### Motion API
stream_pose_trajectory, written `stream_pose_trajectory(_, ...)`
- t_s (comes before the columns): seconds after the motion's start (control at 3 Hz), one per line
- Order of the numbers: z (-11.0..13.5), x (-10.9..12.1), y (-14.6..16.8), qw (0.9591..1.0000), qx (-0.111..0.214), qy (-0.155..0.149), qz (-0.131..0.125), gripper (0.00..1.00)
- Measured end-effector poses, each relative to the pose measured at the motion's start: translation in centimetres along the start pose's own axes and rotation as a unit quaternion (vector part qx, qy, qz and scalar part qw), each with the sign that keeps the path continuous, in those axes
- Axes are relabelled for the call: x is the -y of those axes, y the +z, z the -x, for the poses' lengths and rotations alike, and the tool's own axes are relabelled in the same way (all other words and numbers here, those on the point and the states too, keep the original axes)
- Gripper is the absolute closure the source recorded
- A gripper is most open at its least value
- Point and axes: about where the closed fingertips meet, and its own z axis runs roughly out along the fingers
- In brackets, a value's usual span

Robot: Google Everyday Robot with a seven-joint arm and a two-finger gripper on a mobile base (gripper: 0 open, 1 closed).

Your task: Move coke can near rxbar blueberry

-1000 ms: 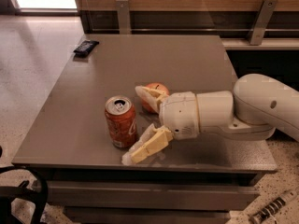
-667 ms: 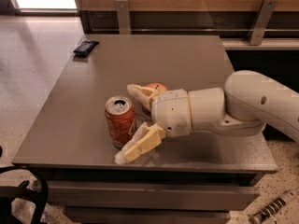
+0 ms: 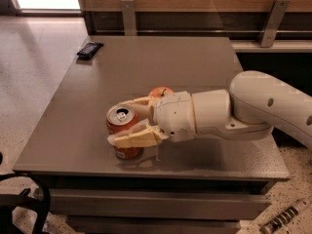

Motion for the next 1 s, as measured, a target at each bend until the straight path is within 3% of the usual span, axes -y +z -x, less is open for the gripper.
stream_pose_trajectory(0.33, 0.2, -0.1, 0.2, 1.0, -0.001, -0.002, 0.002, 0.95)
stream_pose_trajectory(1.0, 1.4, 1.4, -1.3, 0.9999, 0.007, -0.005, 0.012, 1.0)
